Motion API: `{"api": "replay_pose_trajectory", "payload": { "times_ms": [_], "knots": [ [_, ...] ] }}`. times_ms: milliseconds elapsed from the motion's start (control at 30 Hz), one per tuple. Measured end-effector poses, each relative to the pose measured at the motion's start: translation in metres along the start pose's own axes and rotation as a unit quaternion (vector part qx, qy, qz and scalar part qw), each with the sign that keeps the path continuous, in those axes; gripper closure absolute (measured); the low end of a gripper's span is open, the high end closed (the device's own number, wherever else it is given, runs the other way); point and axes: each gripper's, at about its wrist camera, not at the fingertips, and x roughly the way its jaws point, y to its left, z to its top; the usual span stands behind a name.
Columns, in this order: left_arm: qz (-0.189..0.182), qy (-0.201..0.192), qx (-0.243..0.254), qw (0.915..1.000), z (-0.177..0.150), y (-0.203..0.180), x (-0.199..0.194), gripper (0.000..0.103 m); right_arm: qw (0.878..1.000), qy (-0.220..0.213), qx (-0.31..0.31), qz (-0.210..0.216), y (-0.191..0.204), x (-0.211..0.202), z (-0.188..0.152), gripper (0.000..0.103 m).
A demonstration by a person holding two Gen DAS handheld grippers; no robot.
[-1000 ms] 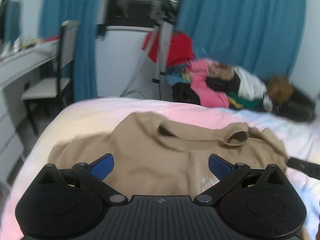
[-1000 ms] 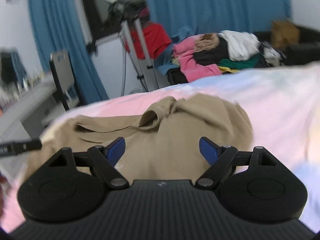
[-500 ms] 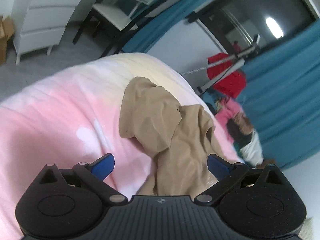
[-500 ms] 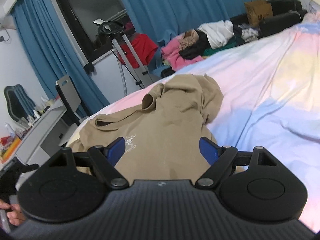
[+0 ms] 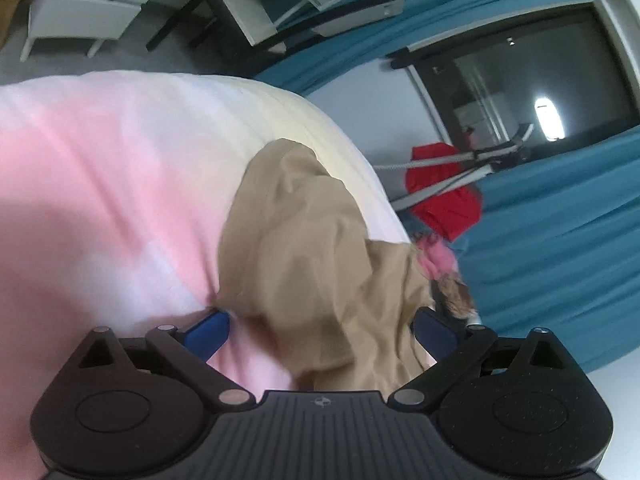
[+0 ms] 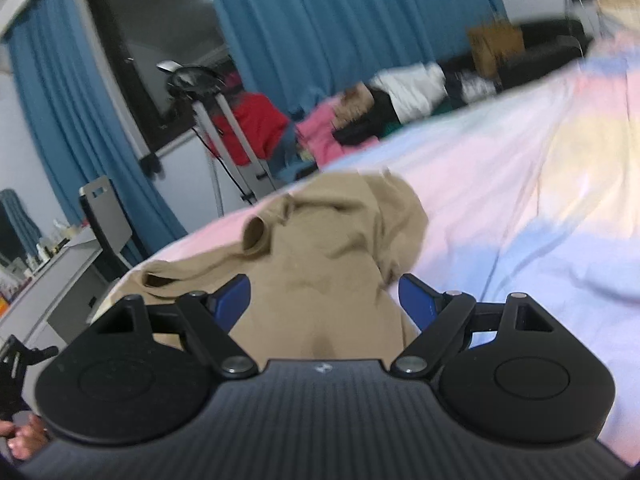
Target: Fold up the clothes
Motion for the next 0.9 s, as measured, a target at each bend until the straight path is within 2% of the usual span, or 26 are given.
{"api": "replay_pose_trajectory", "payload": {
  "times_ms": [67, 233, 267, 333, 400, 433, 467, 500, 567, 633, 700, 767, 800, 833, 867, 900],
  "knots": [
    [-0.004, -0.015, 0.008, 0.9998, 0.000, -0.005, 0.011, 0.019, 1.000, 0.010, 0.021, 0.002, -0.008, 0.006, -0.001, 0.021],
    [-0.006, -0.063, 0.011, 0.9979, 0.002, -0.010, 0.035, 0.021, 0.999, 0.017, 0.032, 0.008, -0.015, 0.009, -0.006, 0.021],
    [0.000, -0.075, 0.003, 0.9971, 0.005, -0.009, 0.039, 0.027, 0.999, 0.018, 0.035, 0.009, -0.015, 0.009, -0.007, 0.020],
    [0.012, -0.096, -0.009, 0.9953, 0.011, -0.012, 0.046, 0.041, 0.999, 0.019, 0.033, 0.005, -0.015, 0.008, -0.007, 0.020],
    [0.016, -0.098, 0.001, 0.9951, 0.018, -0.021, 0.051, 0.072, 0.999, 0.015, 0.028, 0.005, -0.013, 0.005, -0.008, 0.020],
    [0.022, -0.097, 0.017, 0.9949, 0.021, -0.029, 0.053, 0.083, 1.000, 0.012, 0.025, 0.004, -0.013, 0.004, -0.008, 0.020],
    [0.035, -0.097, 0.043, 0.9938, 0.024, -0.039, 0.054, 0.100, 1.000, 0.010, 0.021, 0.003, -0.012, 0.003, -0.008, 0.020],
    [0.053, -0.102, 0.082, 0.9900, 0.026, -0.051, 0.053, 0.099, 1.000, 0.009, 0.020, 0.002, -0.012, 0.002, -0.007, 0.020],
    [0.087, -0.135, 0.157, 0.9745, 0.031, -0.075, 0.046, 0.099, 1.000, 0.008, 0.016, -0.001, -0.011, 0.002, -0.007, 0.021],
    [0.120, -0.161, 0.197, 0.9596, 0.041, -0.089, 0.041, 0.100, 1.000, 0.009, 0.011, -0.002, -0.009, 0.003, -0.007, 0.020],
    [0.176, -0.158, 0.229, 0.9442, 0.050, -0.096, 0.048, 0.100, 1.000, 0.007, 0.005, -0.003, -0.007, 0.003, -0.008, 0.021],
    [0.231, -0.148, 0.266, 0.9241, 0.054, -0.095, 0.059, 0.100, 1.000, 0.006, -0.003, -0.005, -0.004, 0.005, -0.010, 0.020],
    [0.238, -0.142, 0.271, 0.9221, 0.056, -0.092, 0.062, 0.099, 1.000, 0.007, -0.009, -0.007, -0.002, 0.006, -0.011, 0.020],
    [0.233, -0.132, 0.267, 0.9257, 0.058, -0.088, 0.064, 0.095, 1.000, 0.007, -0.015, -0.006, 0.000, 0.007, -0.012, 0.021],
    [0.227, -0.123, 0.264, 0.9295, 0.059, -0.084, 0.063, 0.087, 1.000, 0.006, -0.021, -0.007, 0.001, 0.008, -0.014, 0.021],
    [0.223, -0.119, 0.263, 0.9311, 0.058, -0.082, 0.061, 0.075, 1.000, 0.005, -0.027, -0.010, 0.003, 0.008, -0.015, 0.021]
  ]
}}
